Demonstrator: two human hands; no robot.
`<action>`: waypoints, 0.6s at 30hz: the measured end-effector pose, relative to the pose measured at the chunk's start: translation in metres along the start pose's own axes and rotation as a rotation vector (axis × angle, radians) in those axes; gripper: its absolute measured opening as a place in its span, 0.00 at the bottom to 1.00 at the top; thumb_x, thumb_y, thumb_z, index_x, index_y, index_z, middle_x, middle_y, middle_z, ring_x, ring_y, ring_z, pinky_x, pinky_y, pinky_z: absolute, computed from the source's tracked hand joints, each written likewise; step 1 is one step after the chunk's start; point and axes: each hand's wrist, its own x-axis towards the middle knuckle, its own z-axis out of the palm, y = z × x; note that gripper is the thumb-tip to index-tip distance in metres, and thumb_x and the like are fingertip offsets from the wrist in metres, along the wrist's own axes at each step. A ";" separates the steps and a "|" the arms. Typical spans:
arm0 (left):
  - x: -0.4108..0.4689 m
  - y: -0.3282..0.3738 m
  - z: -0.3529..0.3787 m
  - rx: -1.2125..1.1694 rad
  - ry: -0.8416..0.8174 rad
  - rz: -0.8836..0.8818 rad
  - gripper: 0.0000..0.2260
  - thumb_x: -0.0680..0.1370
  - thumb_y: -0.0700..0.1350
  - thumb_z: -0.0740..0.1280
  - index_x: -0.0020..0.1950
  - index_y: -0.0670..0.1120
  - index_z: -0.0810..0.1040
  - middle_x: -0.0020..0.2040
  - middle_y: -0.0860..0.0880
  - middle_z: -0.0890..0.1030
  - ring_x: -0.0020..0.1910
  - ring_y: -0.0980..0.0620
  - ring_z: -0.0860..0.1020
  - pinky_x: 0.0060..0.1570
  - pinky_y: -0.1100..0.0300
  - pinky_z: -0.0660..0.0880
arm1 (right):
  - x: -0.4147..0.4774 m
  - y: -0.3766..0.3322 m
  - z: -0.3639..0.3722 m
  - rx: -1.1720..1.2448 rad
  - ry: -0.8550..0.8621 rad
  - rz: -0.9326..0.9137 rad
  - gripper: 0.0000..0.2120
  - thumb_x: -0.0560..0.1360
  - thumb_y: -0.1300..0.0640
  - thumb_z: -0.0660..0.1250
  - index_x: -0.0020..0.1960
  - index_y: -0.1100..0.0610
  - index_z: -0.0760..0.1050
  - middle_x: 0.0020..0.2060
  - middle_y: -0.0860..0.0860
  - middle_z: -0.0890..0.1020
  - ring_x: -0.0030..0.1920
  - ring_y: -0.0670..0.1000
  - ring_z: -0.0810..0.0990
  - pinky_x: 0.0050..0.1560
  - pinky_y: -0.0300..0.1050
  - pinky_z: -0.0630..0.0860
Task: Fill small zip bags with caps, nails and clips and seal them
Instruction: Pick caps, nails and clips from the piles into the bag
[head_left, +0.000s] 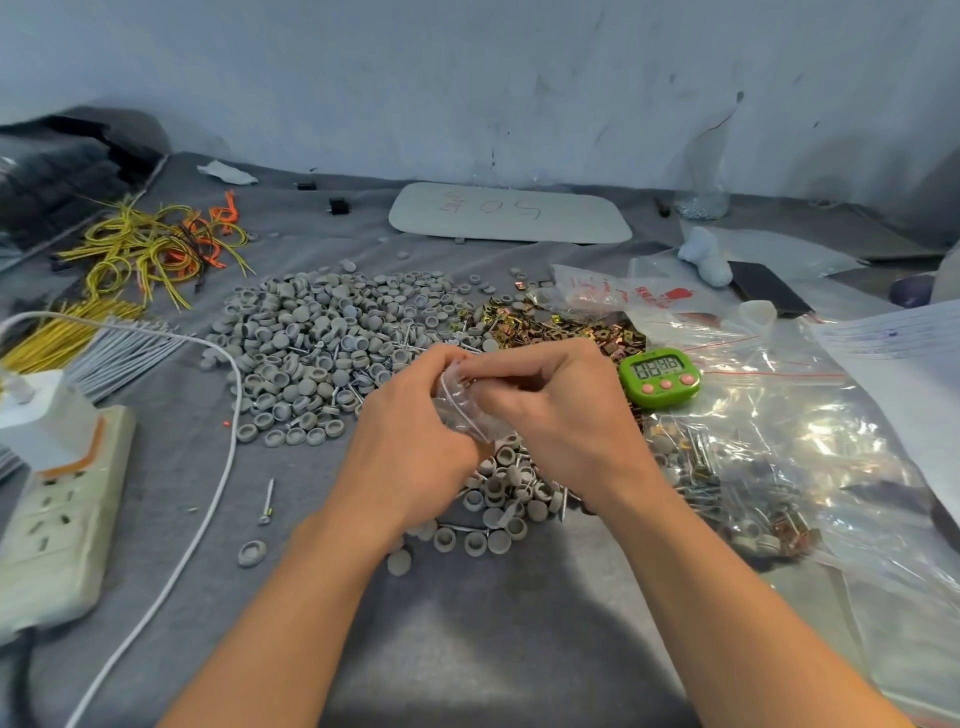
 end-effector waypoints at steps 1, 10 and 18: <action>0.001 0.000 -0.001 -0.011 0.000 -0.012 0.21 0.66 0.45 0.78 0.52 0.64 0.75 0.44 0.66 0.81 0.41 0.64 0.79 0.31 0.68 0.67 | 0.001 -0.001 -0.001 0.073 0.011 0.008 0.11 0.72 0.65 0.74 0.48 0.51 0.89 0.41 0.45 0.89 0.45 0.45 0.87 0.49 0.45 0.84; 0.000 0.000 -0.007 -0.080 0.001 -0.049 0.21 0.66 0.49 0.79 0.52 0.65 0.76 0.44 0.66 0.82 0.38 0.63 0.81 0.32 0.66 0.71 | 0.003 0.002 -0.004 -0.031 0.068 -0.002 0.10 0.68 0.61 0.81 0.42 0.46 0.89 0.45 0.39 0.87 0.52 0.39 0.84 0.57 0.42 0.81; 0.001 -0.001 -0.010 -0.146 0.008 -0.064 0.21 0.68 0.44 0.81 0.53 0.61 0.78 0.46 0.68 0.83 0.42 0.65 0.82 0.35 0.72 0.75 | 0.006 0.019 -0.030 -0.075 0.294 0.098 0.12 0.75 0.62 0.75 0.41 0.45 0.88 0.35 0.39 0.86 0.35 0.41 0.83 0.34 0.34 0.77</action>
